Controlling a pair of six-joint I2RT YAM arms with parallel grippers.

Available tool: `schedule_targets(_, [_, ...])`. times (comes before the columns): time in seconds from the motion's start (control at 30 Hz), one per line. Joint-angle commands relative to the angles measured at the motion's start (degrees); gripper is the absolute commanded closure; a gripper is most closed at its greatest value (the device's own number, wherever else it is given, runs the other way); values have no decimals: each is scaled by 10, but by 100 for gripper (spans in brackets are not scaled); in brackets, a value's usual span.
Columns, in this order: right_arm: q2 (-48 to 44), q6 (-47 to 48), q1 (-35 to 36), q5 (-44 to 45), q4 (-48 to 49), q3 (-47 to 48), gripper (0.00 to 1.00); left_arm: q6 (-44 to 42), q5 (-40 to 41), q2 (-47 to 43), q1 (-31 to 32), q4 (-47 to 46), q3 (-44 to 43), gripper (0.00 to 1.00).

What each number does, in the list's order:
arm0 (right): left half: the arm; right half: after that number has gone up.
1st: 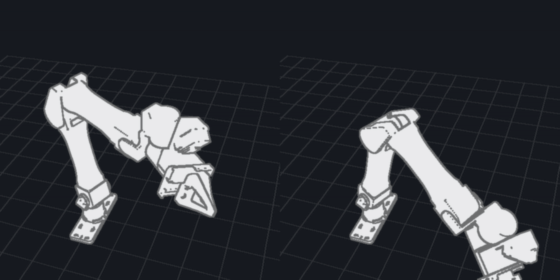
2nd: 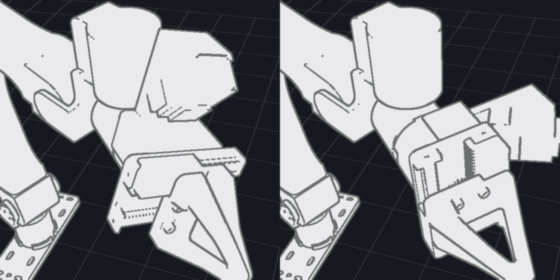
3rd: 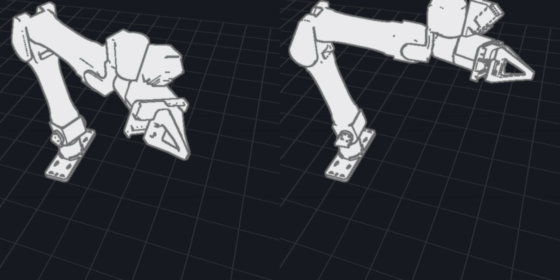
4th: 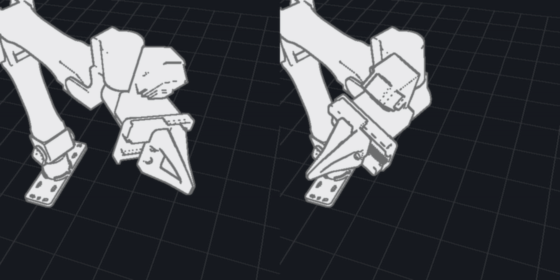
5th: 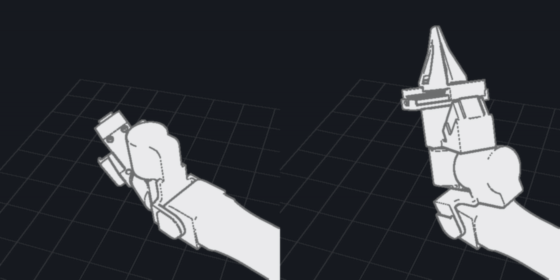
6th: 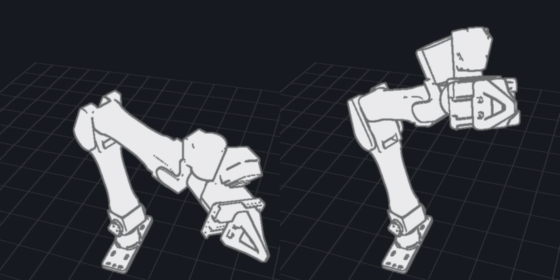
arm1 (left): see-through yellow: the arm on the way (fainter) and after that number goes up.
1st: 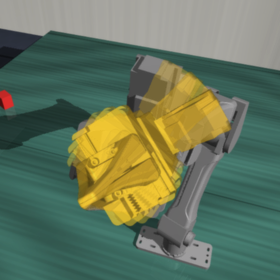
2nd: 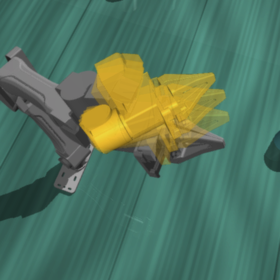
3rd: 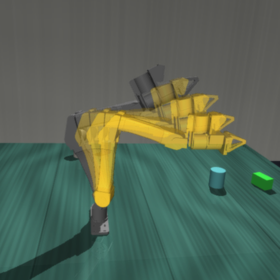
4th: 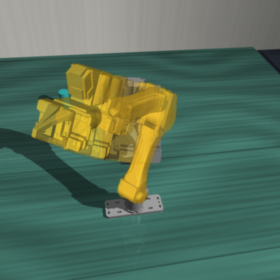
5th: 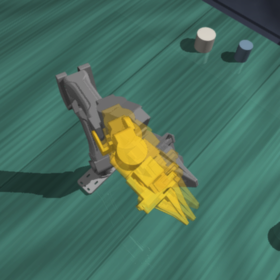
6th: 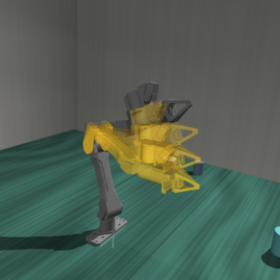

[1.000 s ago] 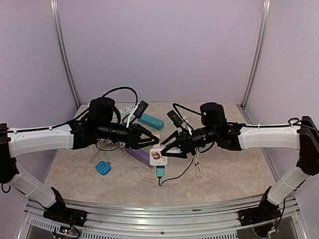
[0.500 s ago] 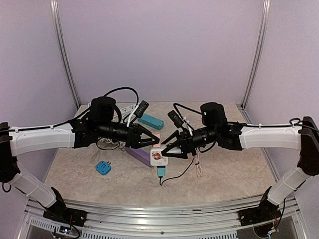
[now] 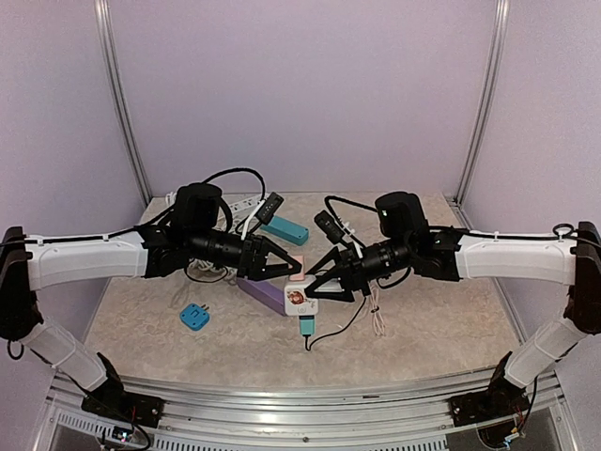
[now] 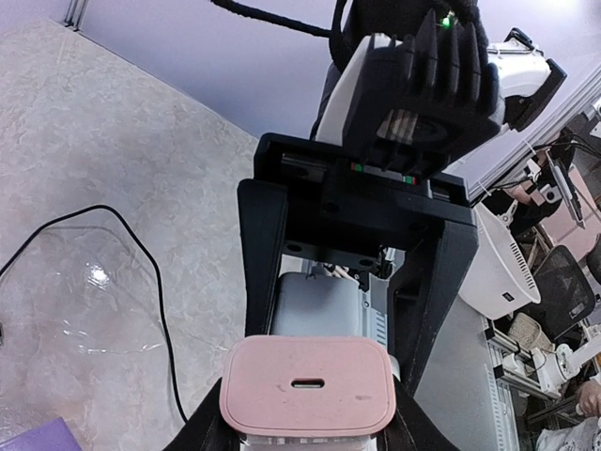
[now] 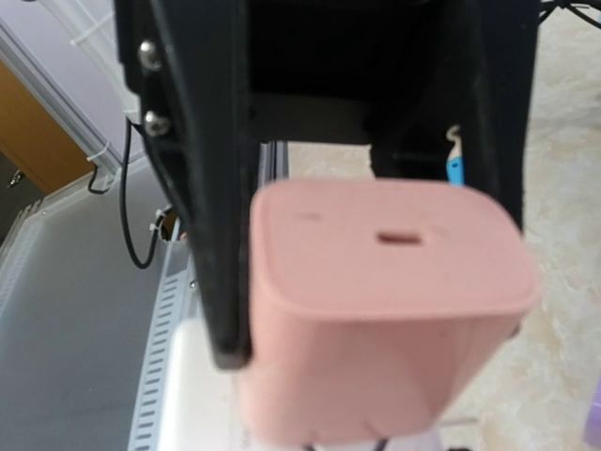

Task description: Pull the plug off the socket

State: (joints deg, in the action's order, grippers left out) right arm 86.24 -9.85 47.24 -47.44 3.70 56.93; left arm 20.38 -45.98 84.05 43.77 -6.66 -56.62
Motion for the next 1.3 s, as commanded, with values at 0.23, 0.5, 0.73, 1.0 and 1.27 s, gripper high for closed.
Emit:
schedule_targets(0.23, [-6, -42, -11, 58, 21, 13, 100, 23, 10, -9, -15, -4, 14, 83])
schedule_targets(0.5, [14, -104, -31, 47, 61, 2, 100, -30, 75, -37, 11, 14, 23, 83])
schedule_targets(0.73, [38, -128, -47, 44, 60, 6, 100, -49, 112, -55, 24, 20, 29, 83])
schedule_targets(1.0, [34, -110, -46, 3, 73, 6, 100, -32, 93, -50, 16, 27, 27, 84])
schedule_targets(1.27, [10, -37, -30, -16, 18, 14, 100, 17, 27, -35, -22, 14, 21, 84])
